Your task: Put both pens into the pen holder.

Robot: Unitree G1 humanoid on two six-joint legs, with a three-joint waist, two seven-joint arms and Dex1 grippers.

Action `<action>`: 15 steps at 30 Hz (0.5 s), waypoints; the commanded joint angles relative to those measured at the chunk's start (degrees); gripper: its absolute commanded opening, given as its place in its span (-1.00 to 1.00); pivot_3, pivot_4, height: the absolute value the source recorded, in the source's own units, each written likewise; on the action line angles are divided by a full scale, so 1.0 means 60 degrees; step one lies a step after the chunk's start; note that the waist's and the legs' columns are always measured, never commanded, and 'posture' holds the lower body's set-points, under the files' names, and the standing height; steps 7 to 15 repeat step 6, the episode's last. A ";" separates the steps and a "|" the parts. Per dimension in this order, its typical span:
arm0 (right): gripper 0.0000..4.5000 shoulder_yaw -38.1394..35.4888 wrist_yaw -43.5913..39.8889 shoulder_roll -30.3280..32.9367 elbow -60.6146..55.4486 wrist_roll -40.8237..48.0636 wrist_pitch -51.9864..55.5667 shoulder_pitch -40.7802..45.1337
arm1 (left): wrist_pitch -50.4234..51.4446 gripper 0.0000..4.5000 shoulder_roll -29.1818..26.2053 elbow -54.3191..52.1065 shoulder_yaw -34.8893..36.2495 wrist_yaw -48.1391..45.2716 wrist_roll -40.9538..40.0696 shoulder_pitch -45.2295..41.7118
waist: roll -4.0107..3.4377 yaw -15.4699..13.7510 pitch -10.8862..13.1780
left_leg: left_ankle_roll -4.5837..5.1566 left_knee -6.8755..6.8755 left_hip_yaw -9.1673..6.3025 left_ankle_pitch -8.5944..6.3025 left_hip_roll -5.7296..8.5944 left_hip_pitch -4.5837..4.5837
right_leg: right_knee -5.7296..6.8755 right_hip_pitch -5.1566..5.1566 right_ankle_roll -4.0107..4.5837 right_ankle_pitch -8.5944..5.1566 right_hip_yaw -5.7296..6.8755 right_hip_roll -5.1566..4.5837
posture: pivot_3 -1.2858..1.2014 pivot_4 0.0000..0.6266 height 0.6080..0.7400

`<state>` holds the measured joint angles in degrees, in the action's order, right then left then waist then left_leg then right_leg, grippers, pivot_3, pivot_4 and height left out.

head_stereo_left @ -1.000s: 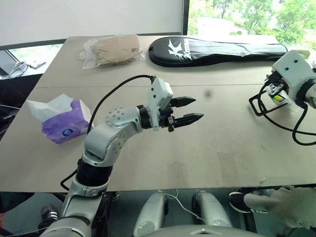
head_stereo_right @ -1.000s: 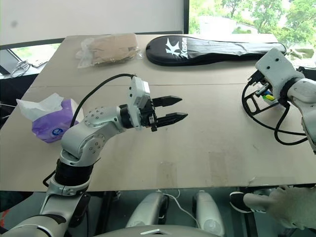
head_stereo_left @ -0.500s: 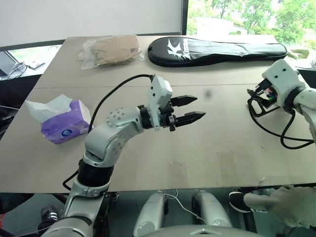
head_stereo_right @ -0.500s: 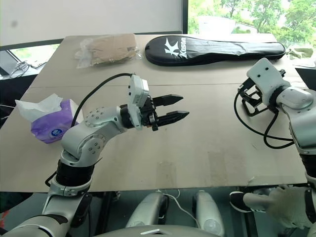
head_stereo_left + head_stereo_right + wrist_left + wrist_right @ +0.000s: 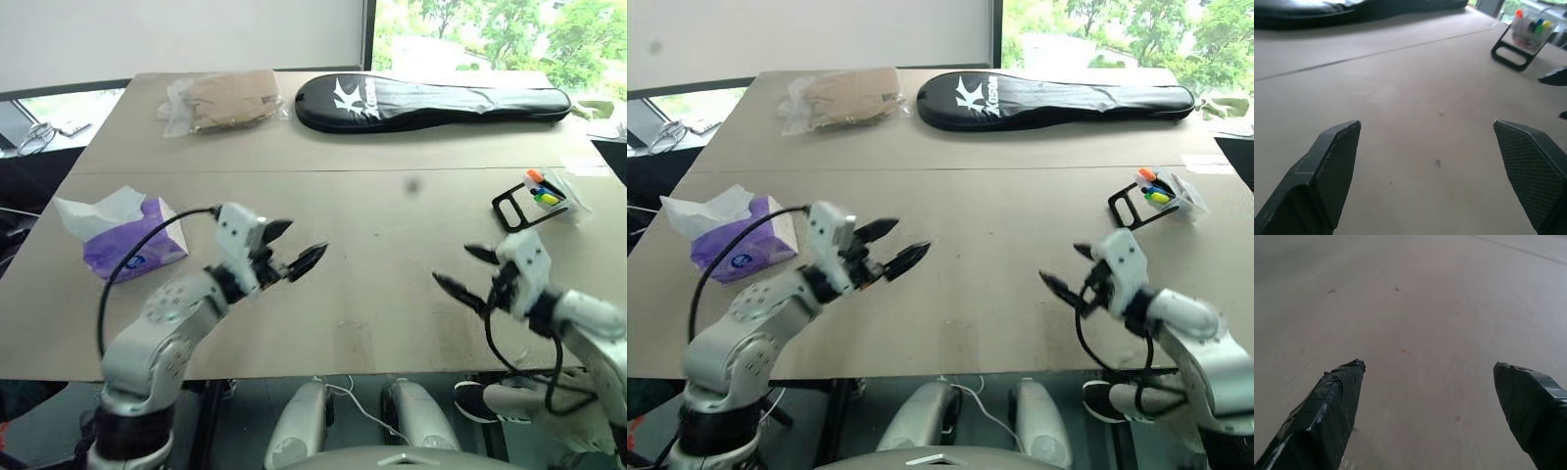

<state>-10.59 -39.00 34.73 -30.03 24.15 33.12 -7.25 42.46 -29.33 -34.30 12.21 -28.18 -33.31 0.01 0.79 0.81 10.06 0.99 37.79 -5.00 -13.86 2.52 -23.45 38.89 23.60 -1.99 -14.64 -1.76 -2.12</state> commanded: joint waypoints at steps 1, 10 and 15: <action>1.00 -0.0529 -0.0197 -0.0144 -0.0021 -0.0113 -0.1301 -0.0467 | -0.0157 0.98 -0.0095 -0.0874 0.0995 0.0254 -0.0094 0.0952 | 0.0001 -0.0011 -0.0001 | 0.0002 -0.0003 0.0003 -0.0002 -0.0001 0.0018 | -0.0001 -0.0018 0.0000 -0.0001 -0.0001 0.0001 | 0.03 -0.52 1.00; 1.00 -0.0213 0.0476 -0.0811 0.0276 -0.0441 -0.1938 -0.0198 | -0.0490 0.98 0.0194 -0.1051 0.1239 0.0559 -0.0038 0.1618 | 0.0006 -0.0048 -0.0007 | 0.0003 -0.0043 -0.0004 -0.0004 -0.0016 0.0174 | -0.0050 -0.0171 -0.0022 -0.0027 0.0011 0.0005 | 0.03 -0.52 1.00; 1.00 -0.0213 0.0476 -0.0811 0.0276 -0.0441 -0.1938 -0.0198 | -0.0490 0.98 0.0194 -0.1051 0.1239 0.0559 -0.0038 0.1618 | 0.0006 -0.0048 -0.0007 | 0.0003 -0.0043 -0.0004 -0.0004 -0.0016 0.0174 | -0.0050 -0.0171 -0.0022 -0.0027 0.0011 0.0005 | 0.03 -0.52 1.00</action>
